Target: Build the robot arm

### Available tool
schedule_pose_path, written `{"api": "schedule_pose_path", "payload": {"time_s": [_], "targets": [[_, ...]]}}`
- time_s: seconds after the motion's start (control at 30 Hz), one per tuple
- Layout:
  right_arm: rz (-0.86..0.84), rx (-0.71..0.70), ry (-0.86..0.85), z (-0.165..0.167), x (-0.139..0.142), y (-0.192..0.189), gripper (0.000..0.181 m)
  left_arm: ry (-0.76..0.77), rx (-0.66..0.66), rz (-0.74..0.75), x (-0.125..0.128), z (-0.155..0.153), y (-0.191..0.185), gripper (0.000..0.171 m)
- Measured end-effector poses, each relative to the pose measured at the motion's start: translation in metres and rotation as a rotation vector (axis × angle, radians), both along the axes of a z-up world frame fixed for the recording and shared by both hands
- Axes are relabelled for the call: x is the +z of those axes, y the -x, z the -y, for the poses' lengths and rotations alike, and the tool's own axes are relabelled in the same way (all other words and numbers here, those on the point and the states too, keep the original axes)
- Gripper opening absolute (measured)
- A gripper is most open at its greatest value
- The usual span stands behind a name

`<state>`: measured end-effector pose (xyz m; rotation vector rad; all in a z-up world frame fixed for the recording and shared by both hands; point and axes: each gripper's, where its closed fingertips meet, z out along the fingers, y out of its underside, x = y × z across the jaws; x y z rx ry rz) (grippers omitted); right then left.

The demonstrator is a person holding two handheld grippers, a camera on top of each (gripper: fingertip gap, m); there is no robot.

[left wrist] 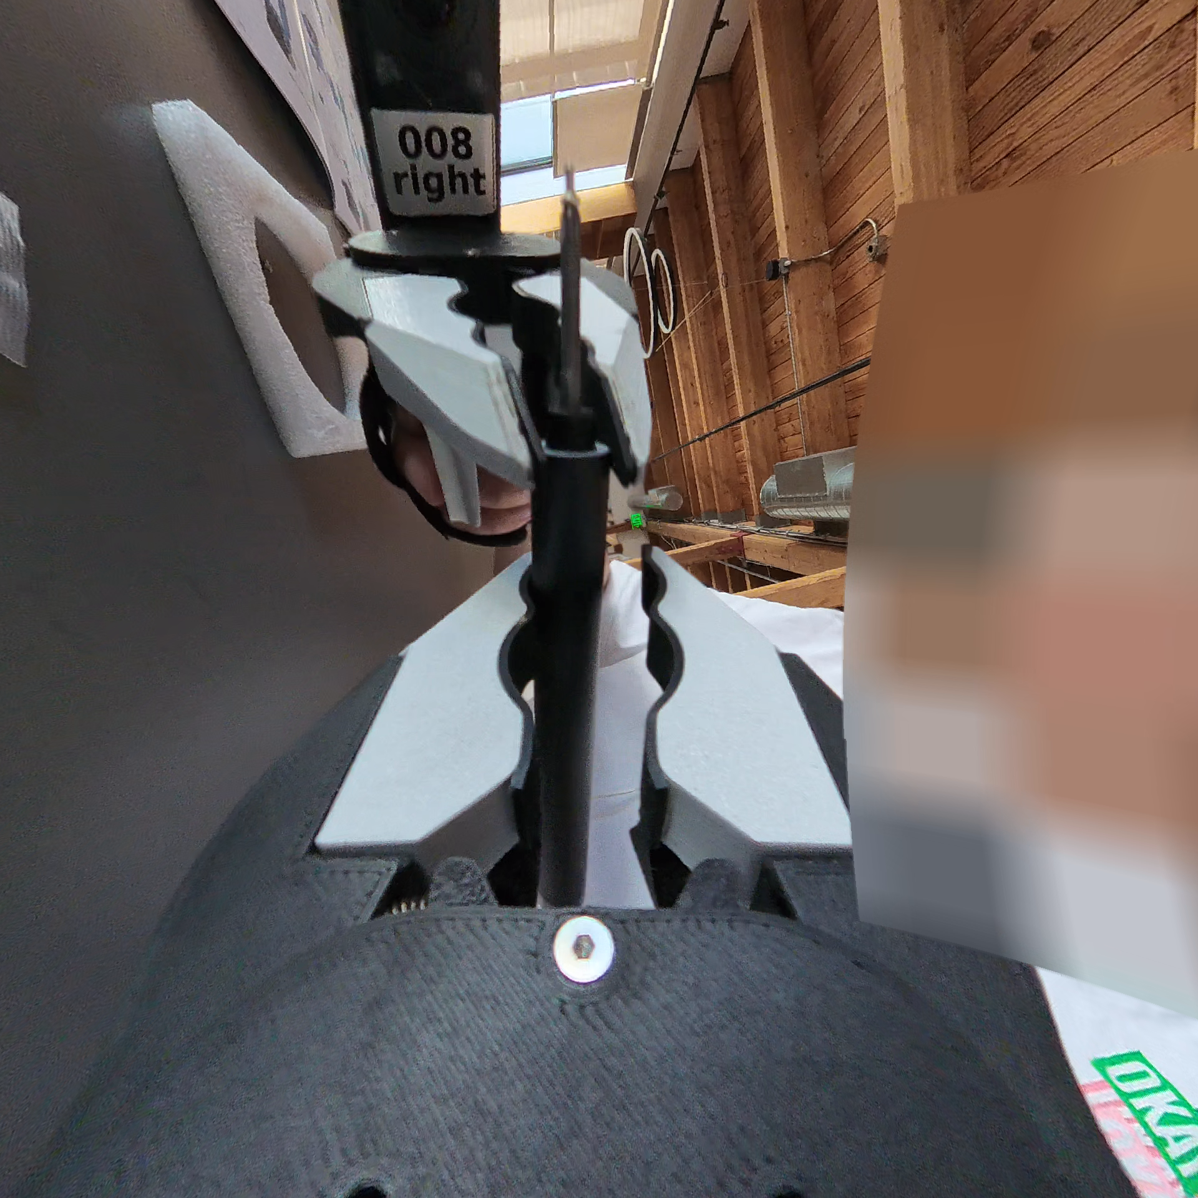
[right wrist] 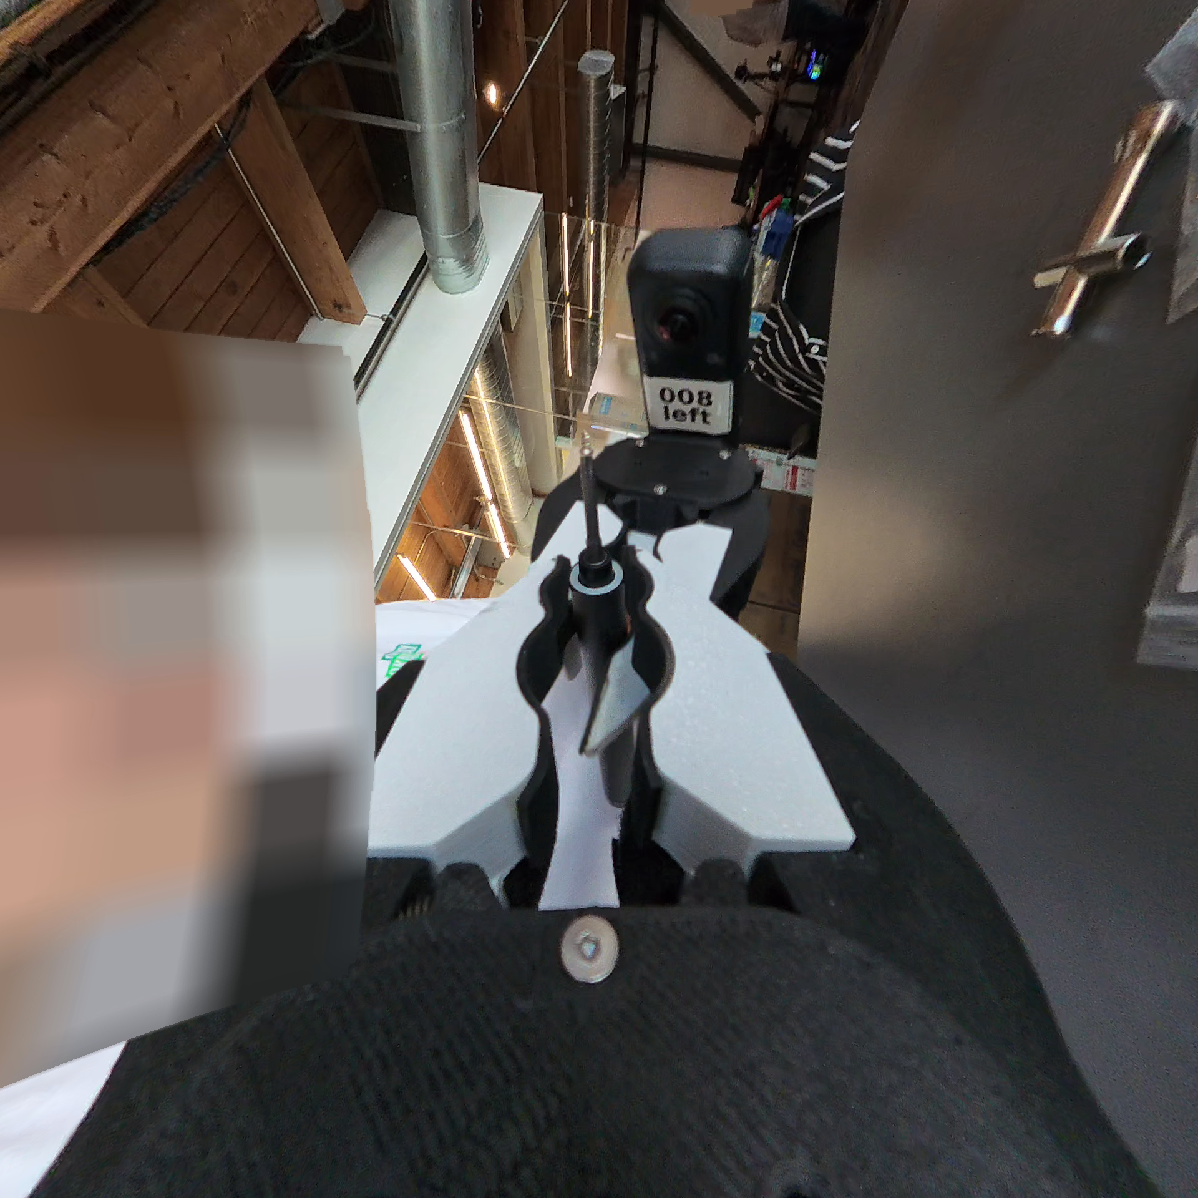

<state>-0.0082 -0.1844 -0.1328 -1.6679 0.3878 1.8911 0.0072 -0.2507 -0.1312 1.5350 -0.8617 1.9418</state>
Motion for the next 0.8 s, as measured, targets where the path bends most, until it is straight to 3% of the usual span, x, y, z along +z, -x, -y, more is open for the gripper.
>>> {"api": "schedule_pose_path", "payload": {"time_s": [0.23, 0.47, 0.8], "targets": [[0.014, -0.048, -0.027, -0.008, 0.006, -0.018, 0.016, 0.013, -0.031, -0.003, 0.000, 0.015, 0.011, 0.027], [0.024, -0.099, -0.084, -0.014, 0.020, -0.045, 0.016, 0.025, -0.053, 0.027, 0.002, 0.023, 0.020, 0.008], [0.052, -0.085, -0.128, -0.017, 0.027, -0.026, 0.026, -0.061, -0.043, 0.091, 0.004, 0.018, 0.020, 0.008]]}}
